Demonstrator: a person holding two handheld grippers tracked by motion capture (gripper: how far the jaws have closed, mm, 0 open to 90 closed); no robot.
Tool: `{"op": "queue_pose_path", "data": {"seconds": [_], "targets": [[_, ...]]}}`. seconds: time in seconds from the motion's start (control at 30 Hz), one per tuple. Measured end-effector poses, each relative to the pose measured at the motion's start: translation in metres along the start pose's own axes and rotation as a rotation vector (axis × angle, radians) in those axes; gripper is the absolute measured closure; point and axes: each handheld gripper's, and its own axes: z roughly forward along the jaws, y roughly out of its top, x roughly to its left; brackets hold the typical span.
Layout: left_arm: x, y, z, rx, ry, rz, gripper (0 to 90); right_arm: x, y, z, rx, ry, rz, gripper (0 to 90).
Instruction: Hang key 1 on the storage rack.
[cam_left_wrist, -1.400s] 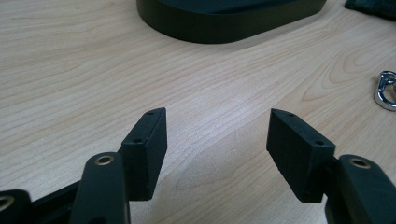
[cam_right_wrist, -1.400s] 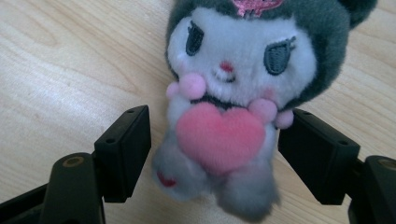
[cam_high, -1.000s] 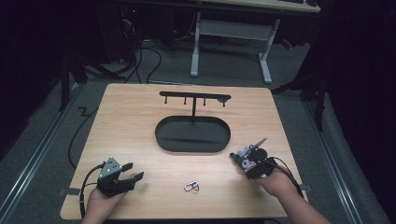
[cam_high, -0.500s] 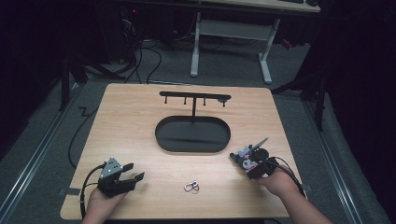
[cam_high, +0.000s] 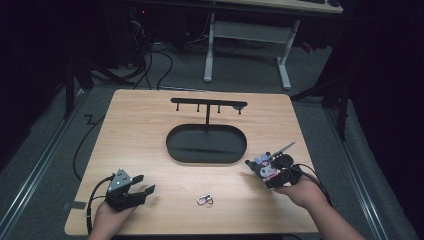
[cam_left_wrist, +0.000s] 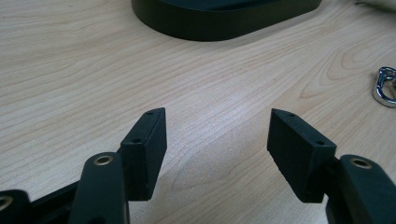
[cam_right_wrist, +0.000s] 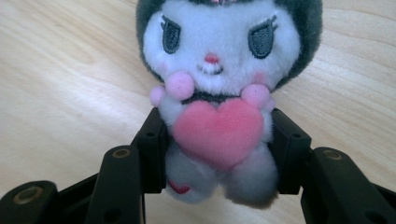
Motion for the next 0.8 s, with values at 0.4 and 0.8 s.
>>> {"op": "queue_pose_path", "data": {"seconds": [0.4,0.8], "targets": [[0.0,0.0,0.0,-0.006,0.008,-0.001,37.6,0.007,0.0,-0.028,-0.005,0.015,-0.031,49.7],[0.0,0.0,-0.001,-0.006,0.01,0.003,37.3,0.012,0.003,-0.034,-0.01,0.024,-0.04,49.5]]}}
